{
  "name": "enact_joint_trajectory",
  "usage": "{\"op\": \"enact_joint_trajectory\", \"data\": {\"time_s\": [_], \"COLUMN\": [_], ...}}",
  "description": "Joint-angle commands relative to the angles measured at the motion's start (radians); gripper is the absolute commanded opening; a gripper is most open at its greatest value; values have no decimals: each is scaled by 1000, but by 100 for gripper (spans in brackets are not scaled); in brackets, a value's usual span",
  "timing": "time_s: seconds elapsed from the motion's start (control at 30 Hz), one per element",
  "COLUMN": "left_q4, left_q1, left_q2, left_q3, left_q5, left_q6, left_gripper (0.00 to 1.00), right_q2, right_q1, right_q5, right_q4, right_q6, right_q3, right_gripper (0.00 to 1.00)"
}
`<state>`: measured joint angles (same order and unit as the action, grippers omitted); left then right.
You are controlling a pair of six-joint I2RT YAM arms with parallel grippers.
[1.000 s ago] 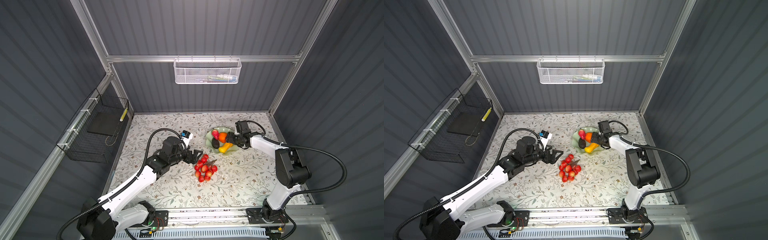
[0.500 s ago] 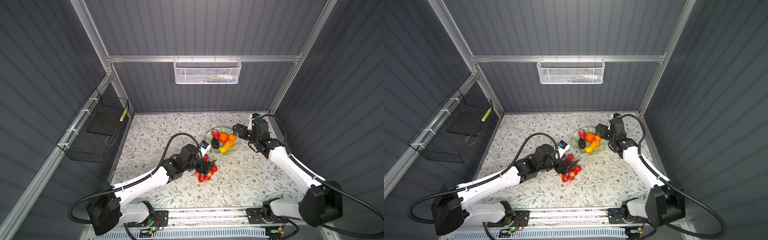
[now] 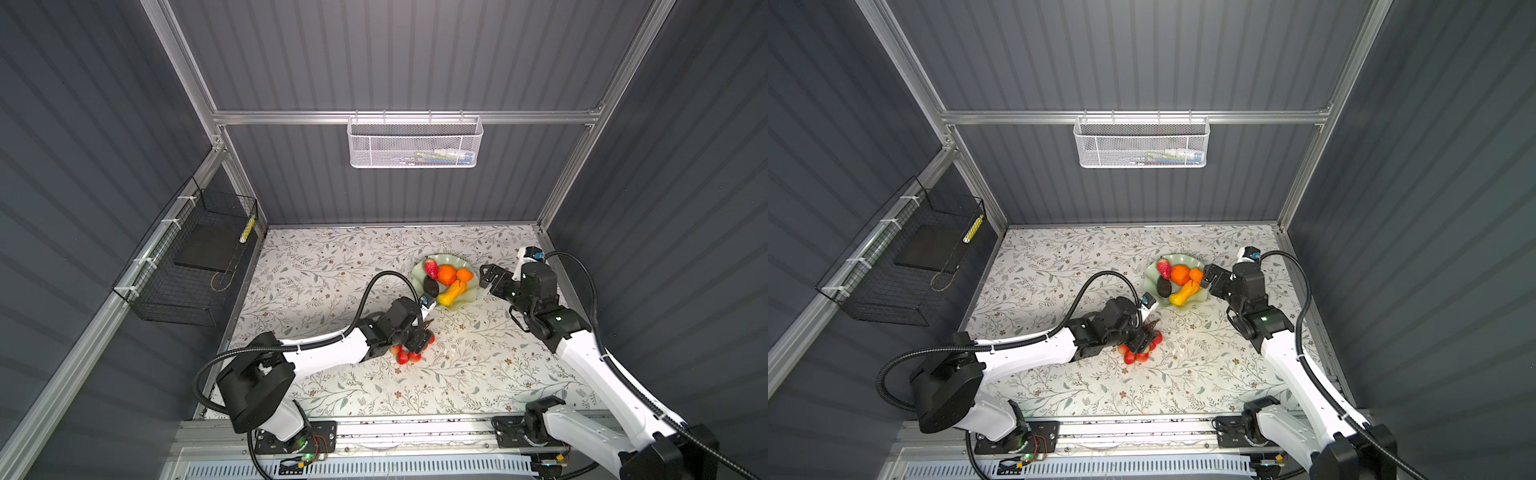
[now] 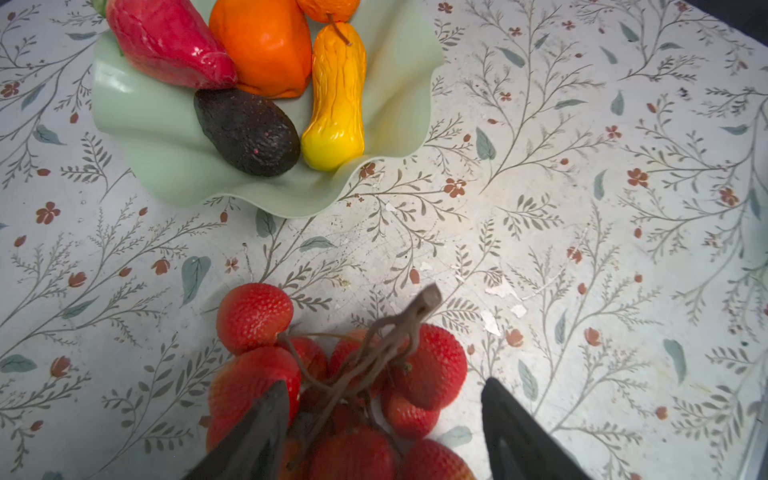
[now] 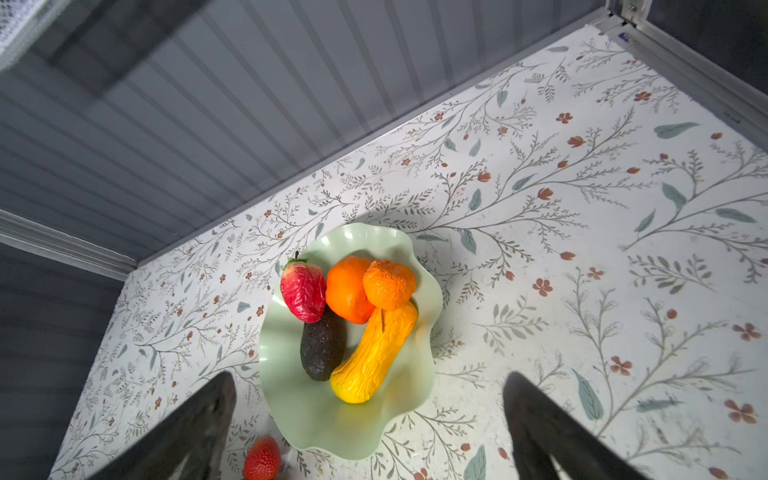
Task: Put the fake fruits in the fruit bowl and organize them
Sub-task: 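Grasp the strawberry bunch by its stems with the left gripper, then lift the strawberry bunch and lay it in the bowl with the left gripper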
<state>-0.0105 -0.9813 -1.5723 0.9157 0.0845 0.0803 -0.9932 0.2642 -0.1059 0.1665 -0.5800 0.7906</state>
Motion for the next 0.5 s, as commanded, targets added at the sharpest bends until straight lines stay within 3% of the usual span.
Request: {"op": "enact_joint_trajectory", "data": {"time_s": [0.0, 0.33, 0.47], "left_q4": [25, -3, -15], "left_q1": [-4, -4, -4], "left_q2": [-50, -112, -90], "left_q3": [72, 132, 119], "left_q5": [19, -5, 7], "left_q6": [-16, -9, -4], "left_gripper": [69, 30, 9], "right_q2": [28, 53, 36], "right_q1": [-6, -8, -8], "right_q5": [-23, -35, -28], "right_q4": [29, 25, 11], "right_q6": [-12, -16, -21], "right_q3": [-20, -43, -43], "right_gripper": [99, 99, 99]}}
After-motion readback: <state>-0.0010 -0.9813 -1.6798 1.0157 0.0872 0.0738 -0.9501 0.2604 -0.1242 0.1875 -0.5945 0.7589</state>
